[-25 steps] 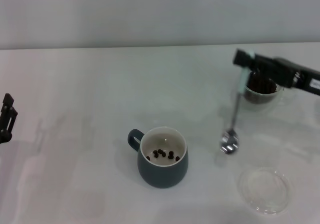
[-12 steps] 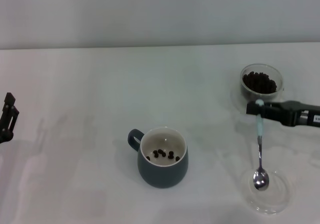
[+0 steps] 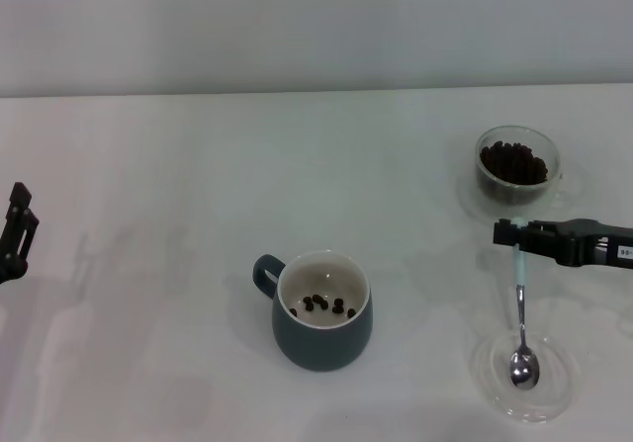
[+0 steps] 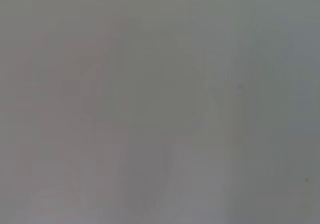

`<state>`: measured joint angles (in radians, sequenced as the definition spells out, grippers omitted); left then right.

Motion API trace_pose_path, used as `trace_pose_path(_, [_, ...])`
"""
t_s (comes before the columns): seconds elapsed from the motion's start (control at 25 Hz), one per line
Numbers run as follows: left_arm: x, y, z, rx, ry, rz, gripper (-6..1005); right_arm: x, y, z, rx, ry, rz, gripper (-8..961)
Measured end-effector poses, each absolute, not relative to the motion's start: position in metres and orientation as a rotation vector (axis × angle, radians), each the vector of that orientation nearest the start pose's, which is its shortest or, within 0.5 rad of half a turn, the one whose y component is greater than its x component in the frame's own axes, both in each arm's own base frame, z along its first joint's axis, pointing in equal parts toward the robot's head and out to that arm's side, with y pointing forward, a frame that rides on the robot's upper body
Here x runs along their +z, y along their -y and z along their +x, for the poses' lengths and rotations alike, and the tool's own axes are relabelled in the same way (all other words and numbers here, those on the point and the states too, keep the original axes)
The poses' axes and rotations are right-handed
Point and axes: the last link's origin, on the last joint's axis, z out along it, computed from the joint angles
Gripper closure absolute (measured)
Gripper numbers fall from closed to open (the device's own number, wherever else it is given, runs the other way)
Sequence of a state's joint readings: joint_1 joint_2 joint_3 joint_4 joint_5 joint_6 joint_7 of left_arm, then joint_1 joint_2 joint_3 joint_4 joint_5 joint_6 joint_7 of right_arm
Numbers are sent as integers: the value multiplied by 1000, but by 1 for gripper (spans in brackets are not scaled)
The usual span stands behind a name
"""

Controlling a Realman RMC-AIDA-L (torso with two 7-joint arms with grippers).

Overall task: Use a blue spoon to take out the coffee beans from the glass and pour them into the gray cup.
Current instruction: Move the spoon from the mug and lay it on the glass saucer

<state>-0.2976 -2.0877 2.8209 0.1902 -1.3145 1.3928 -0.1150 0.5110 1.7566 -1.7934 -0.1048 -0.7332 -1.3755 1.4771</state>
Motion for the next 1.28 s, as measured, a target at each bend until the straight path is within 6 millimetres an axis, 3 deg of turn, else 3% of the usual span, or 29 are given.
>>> trace_pose_path(0.24, [-25, -267, -338, -761, 526, -1569, 357, 28, -308, 352, 779, -1441, -2298, 792])
trace_pose_path(0.52, [-24, -268, -338, -762, 523, -1570, 356, 23, -297, 358, 909, -1537, -2149, 791])
trace_pose_path(1.28, [-24, -270, -336, -767, 516, -1574, 357, 8, -284, 365, 903, -1616, -2089, 791])
